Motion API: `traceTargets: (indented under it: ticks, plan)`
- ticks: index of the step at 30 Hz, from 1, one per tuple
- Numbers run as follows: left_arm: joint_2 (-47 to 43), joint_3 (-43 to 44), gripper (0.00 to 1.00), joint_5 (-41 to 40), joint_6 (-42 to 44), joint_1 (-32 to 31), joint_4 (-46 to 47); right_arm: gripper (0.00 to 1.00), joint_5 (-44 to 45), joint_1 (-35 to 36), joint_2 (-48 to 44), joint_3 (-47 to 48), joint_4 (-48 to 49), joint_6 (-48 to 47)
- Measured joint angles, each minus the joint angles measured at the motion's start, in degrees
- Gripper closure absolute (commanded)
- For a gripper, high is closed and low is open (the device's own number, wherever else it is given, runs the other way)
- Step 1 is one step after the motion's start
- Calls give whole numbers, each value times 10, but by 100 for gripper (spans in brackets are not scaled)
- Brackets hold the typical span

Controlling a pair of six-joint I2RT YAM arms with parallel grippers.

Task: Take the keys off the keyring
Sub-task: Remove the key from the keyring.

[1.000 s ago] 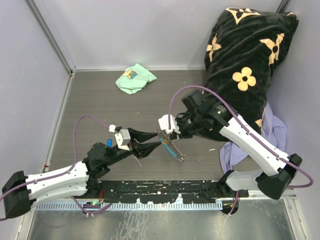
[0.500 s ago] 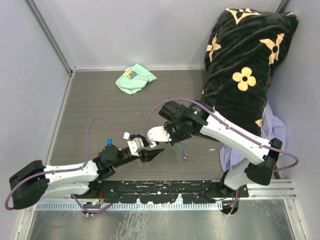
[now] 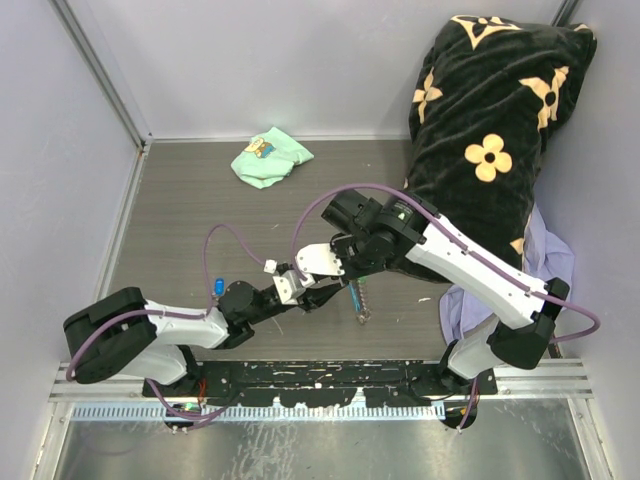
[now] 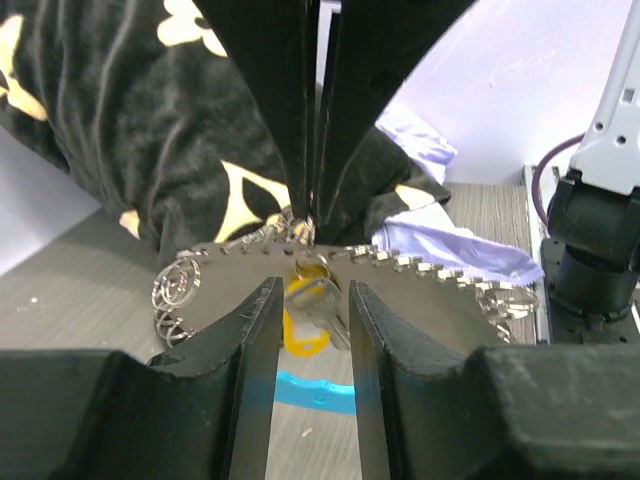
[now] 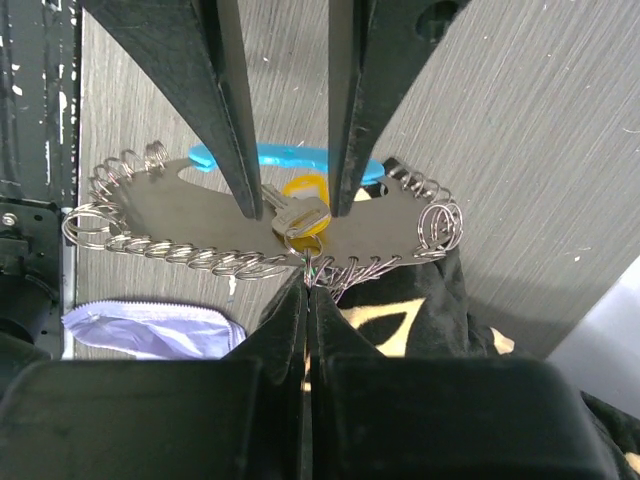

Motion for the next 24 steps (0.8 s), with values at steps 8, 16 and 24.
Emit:
traceTargets:
  ticks: [8, 16, 24]
  plan:
    - [-4, 11, 69, -3, 10, 0, 23, 99, -38, -21, 0, 26, -13, -3]
    - [-4, 38, 75, -2, 8, 0, 26, 99, -59, -25, 0, 35, -17, -6]
    - [5, 43, 76, 0, 5, 0, 28, 99, -66, -28, 0, 48, -24, -6]
